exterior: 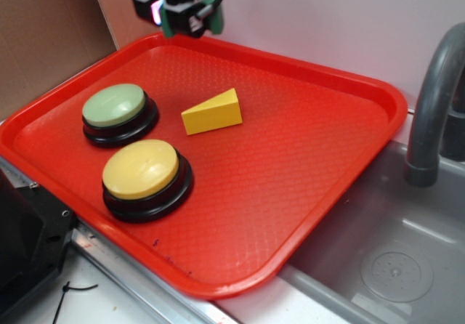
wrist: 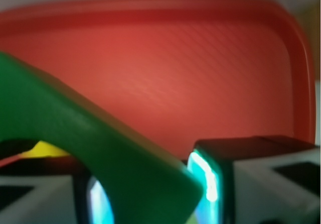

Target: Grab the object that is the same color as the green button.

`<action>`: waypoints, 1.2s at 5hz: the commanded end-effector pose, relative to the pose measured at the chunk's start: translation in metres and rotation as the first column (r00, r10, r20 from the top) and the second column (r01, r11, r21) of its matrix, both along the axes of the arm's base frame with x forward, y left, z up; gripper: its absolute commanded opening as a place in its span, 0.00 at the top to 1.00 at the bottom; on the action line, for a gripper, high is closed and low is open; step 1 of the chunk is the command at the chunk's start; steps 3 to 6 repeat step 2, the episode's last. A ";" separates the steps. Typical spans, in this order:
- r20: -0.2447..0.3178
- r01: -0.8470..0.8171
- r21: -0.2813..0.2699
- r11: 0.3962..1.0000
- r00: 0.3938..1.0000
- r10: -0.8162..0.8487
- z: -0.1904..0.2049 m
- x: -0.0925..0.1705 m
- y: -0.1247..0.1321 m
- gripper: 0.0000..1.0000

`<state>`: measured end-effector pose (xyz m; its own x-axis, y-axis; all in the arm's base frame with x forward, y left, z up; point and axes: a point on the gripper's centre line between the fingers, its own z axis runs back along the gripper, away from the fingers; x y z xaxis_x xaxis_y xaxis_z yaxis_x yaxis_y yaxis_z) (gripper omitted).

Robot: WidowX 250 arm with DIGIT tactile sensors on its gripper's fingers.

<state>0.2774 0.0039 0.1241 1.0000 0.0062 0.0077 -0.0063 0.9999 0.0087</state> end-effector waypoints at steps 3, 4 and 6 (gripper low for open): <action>0.094 -0.014 -0.026 1.000 0.995 0.017 0.046 -0.023 -0.021 1.00; 0.094 -0.014 -0.026 1.000 0.995 0.017 0.046 -0.023 -0.021 1.00; 0.094 -0.014 -0.026 1.000 0.995 0.017 0.046 -0.023 -0.021 1.00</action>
